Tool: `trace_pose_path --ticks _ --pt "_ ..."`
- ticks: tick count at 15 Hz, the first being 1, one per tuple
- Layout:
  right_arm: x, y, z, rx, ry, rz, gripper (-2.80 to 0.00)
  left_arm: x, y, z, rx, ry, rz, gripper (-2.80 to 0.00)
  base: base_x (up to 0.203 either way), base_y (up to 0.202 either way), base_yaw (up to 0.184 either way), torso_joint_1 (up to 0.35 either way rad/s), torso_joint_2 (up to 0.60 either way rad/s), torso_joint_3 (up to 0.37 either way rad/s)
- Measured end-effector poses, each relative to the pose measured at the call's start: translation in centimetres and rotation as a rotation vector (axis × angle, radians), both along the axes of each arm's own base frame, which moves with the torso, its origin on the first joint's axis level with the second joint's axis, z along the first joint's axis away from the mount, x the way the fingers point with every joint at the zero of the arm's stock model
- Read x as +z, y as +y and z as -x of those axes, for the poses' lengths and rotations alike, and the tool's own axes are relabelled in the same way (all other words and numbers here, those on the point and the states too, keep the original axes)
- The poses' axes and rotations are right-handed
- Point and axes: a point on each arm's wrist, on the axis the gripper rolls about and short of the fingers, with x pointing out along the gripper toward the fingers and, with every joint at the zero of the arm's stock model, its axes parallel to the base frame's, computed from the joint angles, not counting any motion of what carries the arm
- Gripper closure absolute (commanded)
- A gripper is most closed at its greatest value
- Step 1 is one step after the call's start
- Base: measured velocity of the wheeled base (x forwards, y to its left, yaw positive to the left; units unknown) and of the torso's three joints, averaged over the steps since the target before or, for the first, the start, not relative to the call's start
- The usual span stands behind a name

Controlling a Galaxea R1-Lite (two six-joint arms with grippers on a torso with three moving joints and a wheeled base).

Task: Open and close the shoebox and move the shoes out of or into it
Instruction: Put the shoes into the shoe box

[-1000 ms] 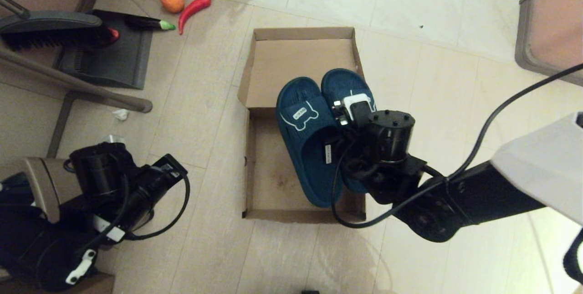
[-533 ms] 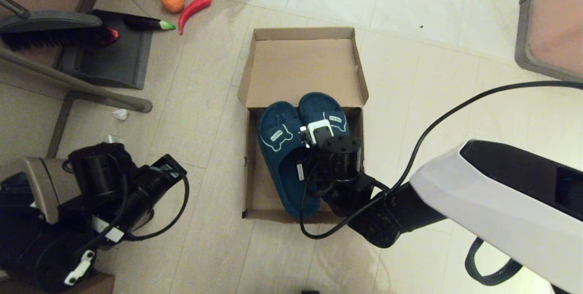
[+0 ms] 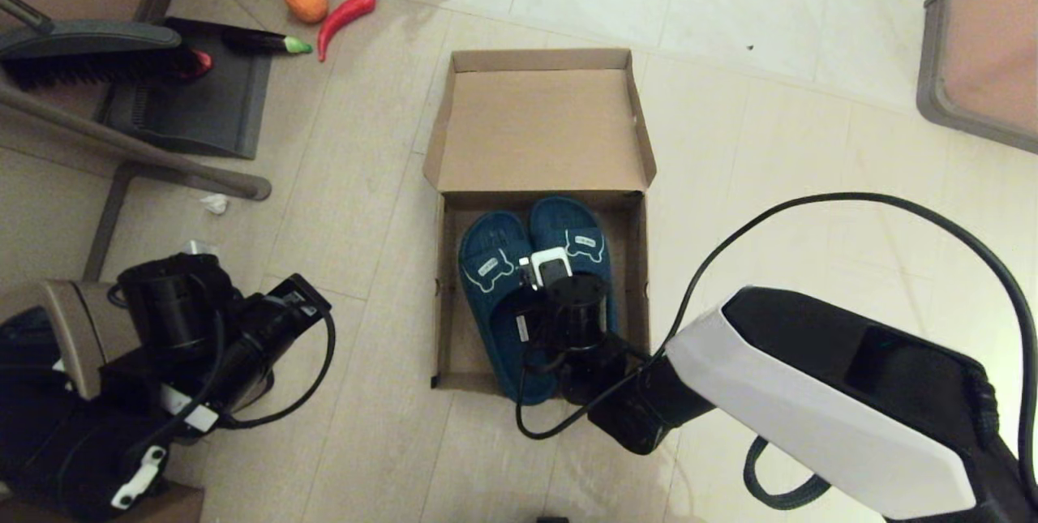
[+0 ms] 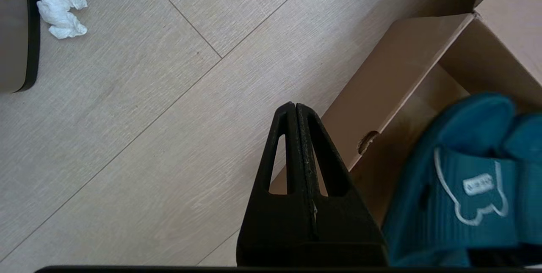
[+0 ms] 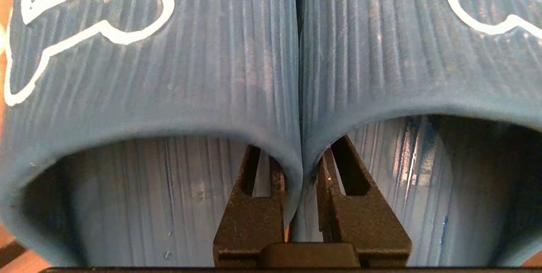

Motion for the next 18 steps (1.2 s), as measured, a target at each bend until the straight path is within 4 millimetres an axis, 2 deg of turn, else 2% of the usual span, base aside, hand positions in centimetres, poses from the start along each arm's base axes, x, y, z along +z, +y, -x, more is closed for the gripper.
trace_pose_path --ticks 1,2,5,10,18 --pt "-0.6 0.1 -0.2 -0.006 0.005 0.004 0.00 0.0 0.0 0.0 0.000 0.000 -0.001 0.00 0.000 0.000 0.000 0.000 0.00 0.000" --pt "-1.2 0.2 -0.3 -0.008 0.013 0.008 -2.80 0.0 0.0 0.1 0.000 -0.001 -0.001 0.00 0.000 0.000 0.000 0.000 0.00 0.000" --pt "-2.1 0.2 -0.8 -0.019 0.021 -0.004 -2.80 0.1 0.0 0.1 -0.001 -0.002 -0.001 0.00 0.000 0.000 0.000 0.000 0.00 0.000" --pt "-2.1 -0.7 -1.6 -0.049 0.020 -0.006 -2.80 0.2 0.0 0.1 -0.001 -0.006 0.000 0.00 0.000 0.000 0.000 0.000 0.00 0.000" --pt "0.8 -4.4 -3.6 -0.145 -0.021 -0.031 -2.80 0.0 -0.1 -0.2 -0.003 -0.004 0.003 0.00 0.000 0.000 0.000 0.000 0.00 0.000"
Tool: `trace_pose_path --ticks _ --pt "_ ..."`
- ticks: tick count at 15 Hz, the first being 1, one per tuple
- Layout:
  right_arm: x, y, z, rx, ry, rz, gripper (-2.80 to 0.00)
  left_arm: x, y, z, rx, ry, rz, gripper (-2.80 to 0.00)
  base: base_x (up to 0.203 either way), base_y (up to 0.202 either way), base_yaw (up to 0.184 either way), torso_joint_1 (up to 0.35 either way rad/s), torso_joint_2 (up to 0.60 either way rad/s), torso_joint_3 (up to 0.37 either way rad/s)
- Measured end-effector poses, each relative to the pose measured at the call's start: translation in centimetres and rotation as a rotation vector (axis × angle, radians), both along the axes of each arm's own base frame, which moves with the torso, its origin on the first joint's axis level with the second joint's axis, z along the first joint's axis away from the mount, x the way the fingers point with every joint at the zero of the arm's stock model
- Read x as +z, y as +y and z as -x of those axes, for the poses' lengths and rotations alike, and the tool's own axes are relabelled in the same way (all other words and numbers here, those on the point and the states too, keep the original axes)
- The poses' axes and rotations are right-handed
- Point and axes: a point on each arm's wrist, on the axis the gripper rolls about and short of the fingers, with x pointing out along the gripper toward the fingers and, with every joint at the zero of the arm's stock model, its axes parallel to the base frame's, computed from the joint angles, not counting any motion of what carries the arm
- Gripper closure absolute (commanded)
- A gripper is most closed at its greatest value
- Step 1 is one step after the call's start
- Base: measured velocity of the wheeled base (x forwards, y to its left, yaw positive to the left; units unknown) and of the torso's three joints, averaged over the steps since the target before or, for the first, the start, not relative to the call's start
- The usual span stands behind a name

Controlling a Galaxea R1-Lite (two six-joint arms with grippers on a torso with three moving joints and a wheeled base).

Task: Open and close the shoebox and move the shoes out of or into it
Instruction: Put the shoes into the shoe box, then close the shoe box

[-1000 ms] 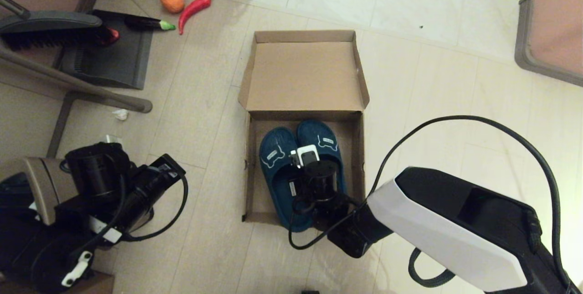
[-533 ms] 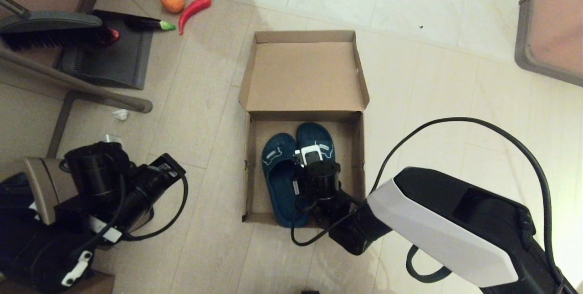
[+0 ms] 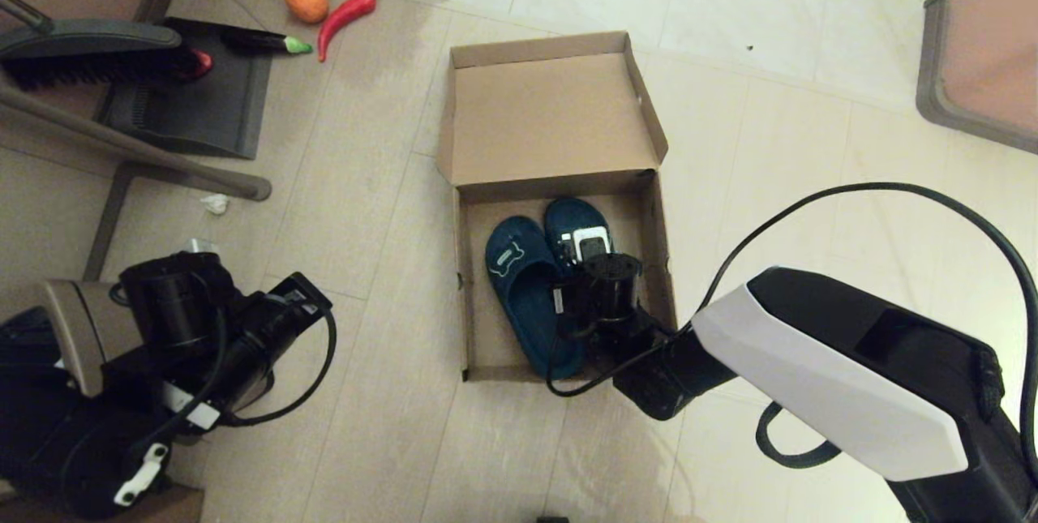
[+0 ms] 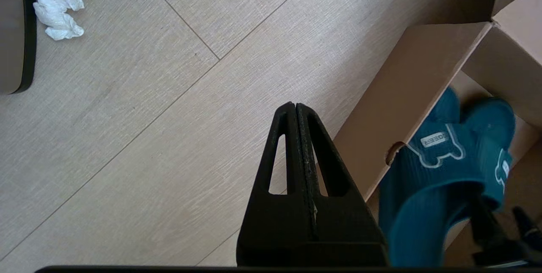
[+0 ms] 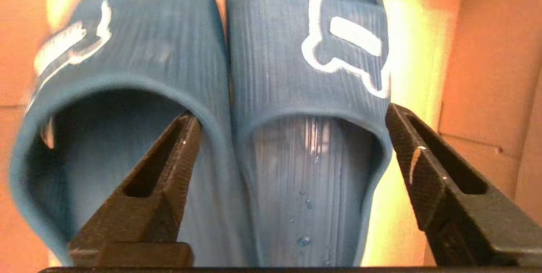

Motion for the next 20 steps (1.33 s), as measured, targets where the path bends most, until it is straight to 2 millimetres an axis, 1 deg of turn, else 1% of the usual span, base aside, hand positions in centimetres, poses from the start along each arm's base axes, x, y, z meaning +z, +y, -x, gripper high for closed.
trace_pose_path --ticks 2,3,7,9,11,14,16,17,20 --pt "-0.1 -0.3 0.0 -0.004 0.007 0.005 -2.80 0.0 0.0 0.0 -0.001 0.002 0.001 0.00 0.000 0.000 0.000 0.000 0.00 0.000" --pt "-0.7 -0.5 0.3 -0.004 0.026 0.018 -2.80 -0.1 0.0 0.0 0.000 0.003 0.000 0.00 0.000 0.000 0.000 0.000 0.00 0.000" --pt "-3.8 -1.7 2.3 0.004 0.102 0.067 -2.80 -0.2 0.0 0.2 -0.002 0.010 -0.001 0.00 0.000 0.000 0.000 0.000 0.00 0.000" --pt "-4.6 -2.4 3.0 0.001 0.109 0.070 -2.80 -0.3 0.0 0.2 -0.002 0.012 -0.001 0.00 0.000 0.000 0.000 0.000 0.00 0.000" --pt "-5.3 -3.7 3.2 -0.021 0.124 0.079 -2.80 -0.3 -0.1 0.3 -0.004 0.013 -0.001 0.00 0.000 0.000 0.000 0.000 0.00 0.000" --pt "-6.9 -6.6 3.1 -0.077 0.161 0.097 -2.80 -0.3 -0.2 0.3 -0.008 0.014 -0.002 0.00 0.000 0.000 0.000 0.000 0.00 0.000" --pt "-7.7 -8.1 3.0 -0.106 0.174 0.101 -2.80 -0.4 -0.3 0.4 -0.013 0.018 -0.004 0.00 0.000 0.000 0.000 0.000 0.00 0.000" --pt "-7.9 -8.6 2.9 -0.119 0.176 0.101 0.00 -0.4 -0.4 0.4 -0.017 0.019 -0.004 0.00 0.000 0.000 0.000 0.000 0.00 0.000" --pt "-8.2 -9.1 2.9 -0.130 0.176 0.103 0.00 -0.4 -0.7 0.5 -0.026 0.019 -0.006 0.00 0.000 0.000 0.000 0.000 0.00 0.000"
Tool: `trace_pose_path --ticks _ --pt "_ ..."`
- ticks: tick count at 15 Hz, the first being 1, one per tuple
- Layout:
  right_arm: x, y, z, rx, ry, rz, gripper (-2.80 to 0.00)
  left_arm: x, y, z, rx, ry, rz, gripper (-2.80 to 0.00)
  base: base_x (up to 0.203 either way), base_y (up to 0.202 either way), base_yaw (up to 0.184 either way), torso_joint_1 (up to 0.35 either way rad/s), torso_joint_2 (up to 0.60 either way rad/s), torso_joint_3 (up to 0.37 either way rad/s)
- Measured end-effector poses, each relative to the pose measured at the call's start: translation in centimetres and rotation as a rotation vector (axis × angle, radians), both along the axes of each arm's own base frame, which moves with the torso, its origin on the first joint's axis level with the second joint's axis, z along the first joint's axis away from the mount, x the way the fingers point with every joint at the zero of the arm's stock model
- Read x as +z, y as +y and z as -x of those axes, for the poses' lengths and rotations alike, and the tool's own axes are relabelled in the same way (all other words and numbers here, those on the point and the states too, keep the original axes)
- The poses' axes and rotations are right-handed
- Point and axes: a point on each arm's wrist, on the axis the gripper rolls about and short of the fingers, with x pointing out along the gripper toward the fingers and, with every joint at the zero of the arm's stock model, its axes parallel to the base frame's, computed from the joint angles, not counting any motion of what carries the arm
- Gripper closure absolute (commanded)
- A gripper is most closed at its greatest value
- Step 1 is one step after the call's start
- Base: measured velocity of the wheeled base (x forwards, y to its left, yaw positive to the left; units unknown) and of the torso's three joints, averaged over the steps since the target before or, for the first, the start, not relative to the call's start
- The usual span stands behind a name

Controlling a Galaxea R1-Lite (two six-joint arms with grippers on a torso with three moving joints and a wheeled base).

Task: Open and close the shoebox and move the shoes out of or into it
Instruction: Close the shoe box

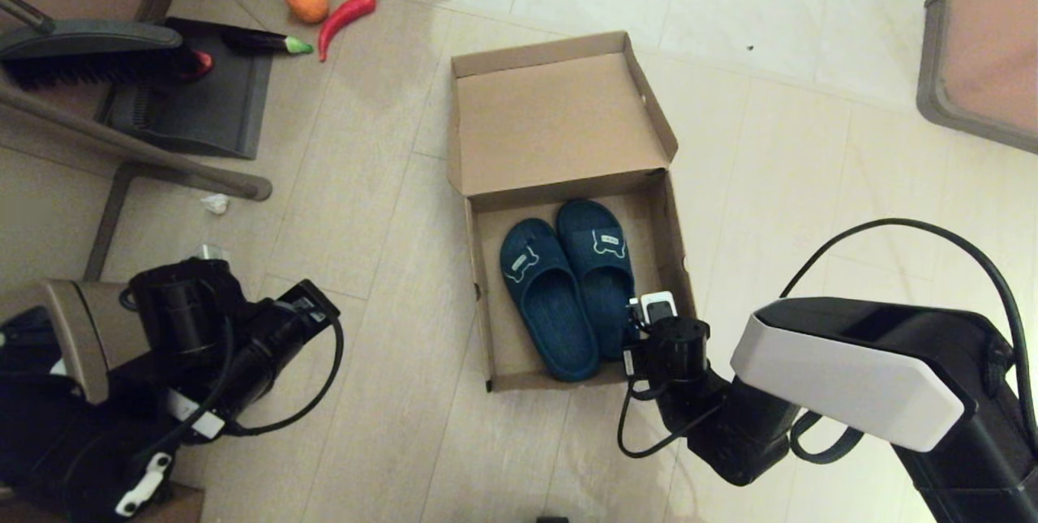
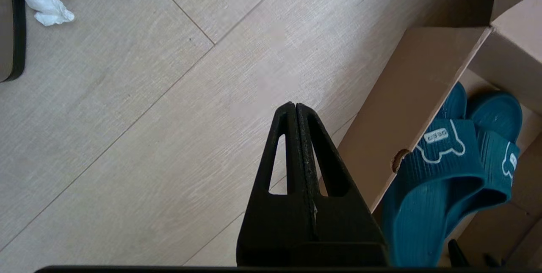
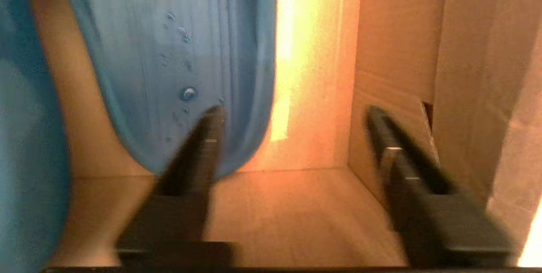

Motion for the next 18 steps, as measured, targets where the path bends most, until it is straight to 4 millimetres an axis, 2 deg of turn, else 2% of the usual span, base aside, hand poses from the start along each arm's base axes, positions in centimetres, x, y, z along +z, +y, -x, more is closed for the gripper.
trace_pose_path --ticks 3,5,8,13,16,18 --pt "-0.2 -0.3 0.5 -0.002 0.015 0.010 0.00 0.0 -0.1 0.0 -0.003 0.001 -0.001 0.00 0.000 0.000 0.000 0.000 0.00 0.000" --pt "-0.6 -0.9 1.6 0.002 0.056 0.030 0.00 -0.1 -0.1 0.0 -0.005 0.004 -0.001 0.00 0.000 0.000 0.000 0.000 0.00 0.000" --pt "-1.7 -2.1 3.9 0.009 0.133 0.063 0.00 -0.3 -0.3 -0.1 -0.010 0.011 -0.001 0.00 0.000 0.000 0.000 0.000 0.00 0.000" --pt "-3.2 -3.7 7.1 0.013 0.161 0.073 0.00 -1.0 -0.5 -0.6 -0.014 0.030 -0.005 0.00 0.000 0.000 0.000 0.000 0.00 0.000" --pt "-4.7 -5.6 10.6 -0.007 0.303 0.106 0.00 -1.3 -1.3 -1.1 -0.036 0.034 -0.007 0.00 0.000 0.000 0.000 0.000 0.00 0.000" --pt "-4.7 -6.3 11.8 -0.016 0.341 0.103 0.00 -1.6 -1.9 -1.3 -0.053 0.040 -0.009 0.00 0.000 0.000 0.000 0.000 0.00 0.000"
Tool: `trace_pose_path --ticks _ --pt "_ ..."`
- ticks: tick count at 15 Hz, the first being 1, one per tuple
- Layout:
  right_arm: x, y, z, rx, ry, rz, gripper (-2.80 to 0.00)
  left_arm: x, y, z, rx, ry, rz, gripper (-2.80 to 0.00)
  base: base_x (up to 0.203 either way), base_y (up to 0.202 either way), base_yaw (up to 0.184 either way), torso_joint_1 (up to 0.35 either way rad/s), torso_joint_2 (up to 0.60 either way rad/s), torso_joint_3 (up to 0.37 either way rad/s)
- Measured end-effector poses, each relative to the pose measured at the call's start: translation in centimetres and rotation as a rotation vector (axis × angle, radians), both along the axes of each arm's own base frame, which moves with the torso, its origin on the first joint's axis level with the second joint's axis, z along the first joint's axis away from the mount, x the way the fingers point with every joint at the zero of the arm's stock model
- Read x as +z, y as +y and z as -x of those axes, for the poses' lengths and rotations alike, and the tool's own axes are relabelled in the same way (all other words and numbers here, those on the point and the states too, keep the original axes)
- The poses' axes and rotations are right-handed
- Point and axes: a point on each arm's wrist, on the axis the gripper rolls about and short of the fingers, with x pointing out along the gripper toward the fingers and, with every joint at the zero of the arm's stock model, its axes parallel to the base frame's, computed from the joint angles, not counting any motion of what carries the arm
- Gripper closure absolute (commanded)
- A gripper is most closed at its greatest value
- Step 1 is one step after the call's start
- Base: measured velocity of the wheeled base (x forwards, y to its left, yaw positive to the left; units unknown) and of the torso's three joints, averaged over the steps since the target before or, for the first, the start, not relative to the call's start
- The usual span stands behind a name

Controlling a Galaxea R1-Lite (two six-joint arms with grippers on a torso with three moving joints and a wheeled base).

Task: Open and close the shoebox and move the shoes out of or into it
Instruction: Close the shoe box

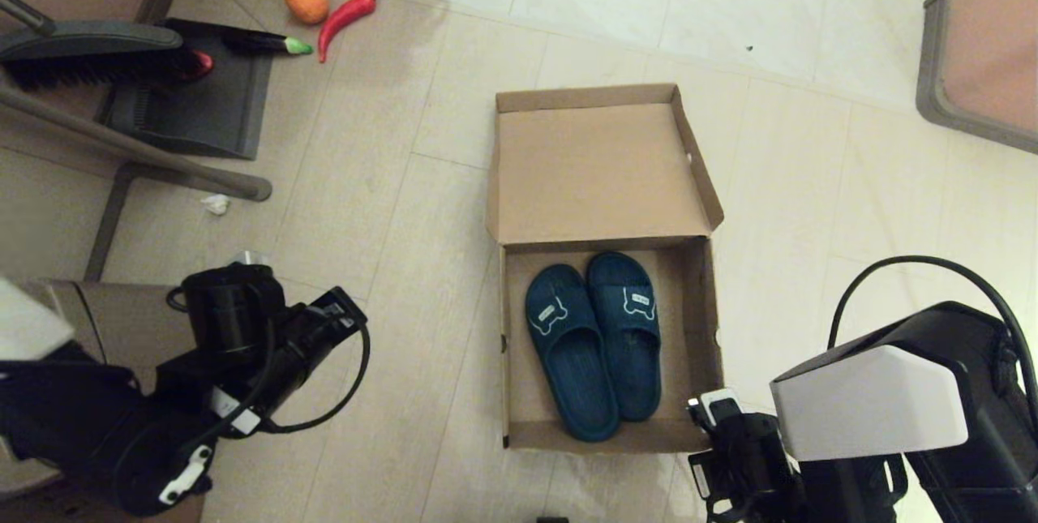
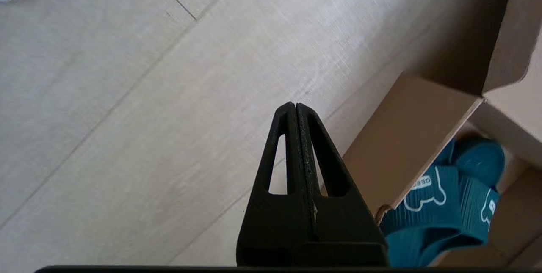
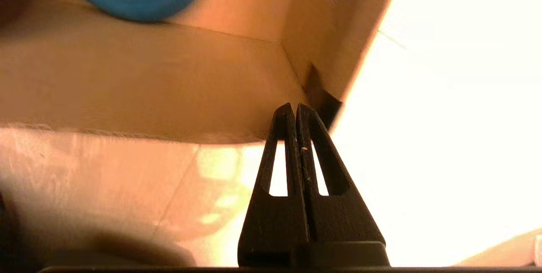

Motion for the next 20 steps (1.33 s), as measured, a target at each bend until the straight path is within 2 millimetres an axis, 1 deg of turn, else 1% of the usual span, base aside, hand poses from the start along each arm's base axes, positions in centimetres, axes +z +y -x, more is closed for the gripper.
trace_pose_path --ticks 1,2,5,7,9,11,13,15,17,20 --pt "0.3 0.0 0.0 0.000 -0.007 -0.004 0.00 -0.1 -0.3 -0.1 -0.008 0.002 -0.001 0.00 0.000 0.000 0.000 0.000 0.00 0.000" --pt "0.7 0.2 -0.4 0.002 -0.032 -0.017 0.00 -0.2 -0.7 -0.2 -0.020 0.001 -0.001 0.00 0.000 0.000 0.000 0.000 0.00 0.000" --pt "3.0 1.7 -3.1 0.037 -0.170 -0.070 0.00 -0.2 -2.8 -0.3 -0.082 -0.005 -0.002 0.00 0.000 0.000 0.000 0.000 0.00 0.000" --pt "4.6 2.8 -5.0 0.102 -0.257 -0.082 0.00 -0.4 -3.9 -0.4 -0.113 -0.006 -0.003 0.00 0.000 0.000 0.000 0.000 0.00 0.000" --pt "6.2 3.9 -6.5 0.174 -0.333 -0.110 0.00 -0.6 -4.3 -0.4 -0.125 -0.003 -0.005 0.00 0.000 0.000 0.000 0.000 0.00 0.000" --pt "7.8 5.4 -7.6 0.242 -0.356 -0.140 0.00 -0.6 -4.5 -0.4 -0.131 -0.002 -0.005 0.00 0.000 0.000 0.000 0.000 0.00 0.000" --pt "9.2 7.1 -8.2 0.322 -0.344 -0.170 0.00 -0.6 -5.3 -0.1 -0.161 -0.003 -0.007 0.00 0.000 0.000 0.000 0.000 0.00 0.000" --pt "10.2 8.4 -8.5 0.385 -0.334 -0.191 0.00 -0.7 -6.1 -0.1 -0.183 -0.007 -0.006 0.00 0.000 0.000 0.000 0.000 0.00 0.000" --pt "10.9 8.9 -8.5 0.444 -0.302 -0.205 0.00 -0.9 -6.5 -0.3 -0.190 -0.005 -0.013 0.00 0.000 0.000 0.000 0.000 0.00 0.000" --pt "11.5 9.0 -8.2 0.528 -0.228 -0.226 0.00 -1.3 -6.6 -0.4 -0.194 0.005 -0.019 0.00 0.000 0.000 0.000 0.000 0.00 0.000"
